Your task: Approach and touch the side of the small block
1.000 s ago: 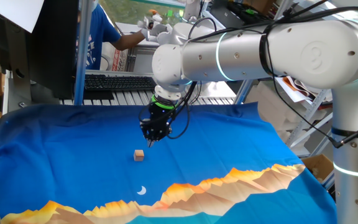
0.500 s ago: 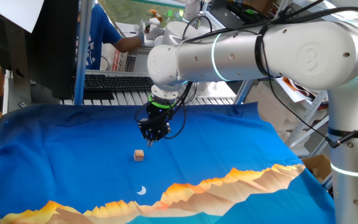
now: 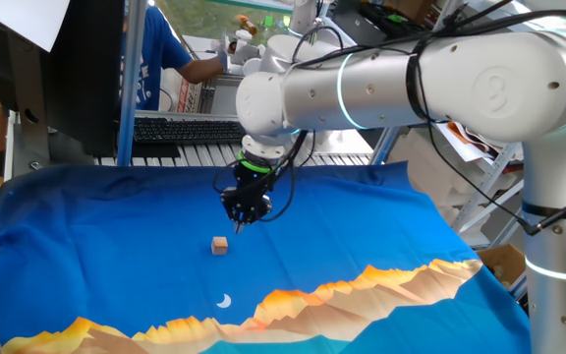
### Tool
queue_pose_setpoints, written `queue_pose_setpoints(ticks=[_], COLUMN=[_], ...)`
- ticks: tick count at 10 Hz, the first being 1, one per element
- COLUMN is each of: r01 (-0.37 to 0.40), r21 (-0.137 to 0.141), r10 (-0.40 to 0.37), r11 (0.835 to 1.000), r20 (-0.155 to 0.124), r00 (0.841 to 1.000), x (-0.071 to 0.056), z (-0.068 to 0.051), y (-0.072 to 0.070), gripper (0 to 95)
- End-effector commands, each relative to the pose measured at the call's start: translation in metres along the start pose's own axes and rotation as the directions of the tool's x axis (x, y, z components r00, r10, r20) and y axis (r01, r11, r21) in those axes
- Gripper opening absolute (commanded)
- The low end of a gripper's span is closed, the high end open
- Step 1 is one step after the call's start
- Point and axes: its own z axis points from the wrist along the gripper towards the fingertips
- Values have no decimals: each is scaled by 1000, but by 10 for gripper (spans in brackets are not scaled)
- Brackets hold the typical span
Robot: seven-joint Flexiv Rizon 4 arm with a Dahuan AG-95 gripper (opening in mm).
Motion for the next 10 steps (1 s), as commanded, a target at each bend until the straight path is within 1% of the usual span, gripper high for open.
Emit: queue_pose_setpoints(ticks=[1, 3, 5, 7, 8, 9, 10], r01=[38, 53, 88, 108, 116, 133, 137], r21=[5, 9, 8, 13, 15, 20, 24], r10=[-38, -54, -88, -108, -116, -133, -138], r11=[999, 999, 996, 994, 993, 991, 990], r20=[28, 32, 26, 33, 38, 48, 50], r00=[999, 998, 996, 994, 992, 990, 989], x=[1, 0, -3, -7, -10, -17, -21], z=[0, -2, -7, -9, -10, -11, -10], y=[0, 0, 0, 0, 1, 2, 2], gripper=[0, 0, 0, 0, 0, 0, 0])
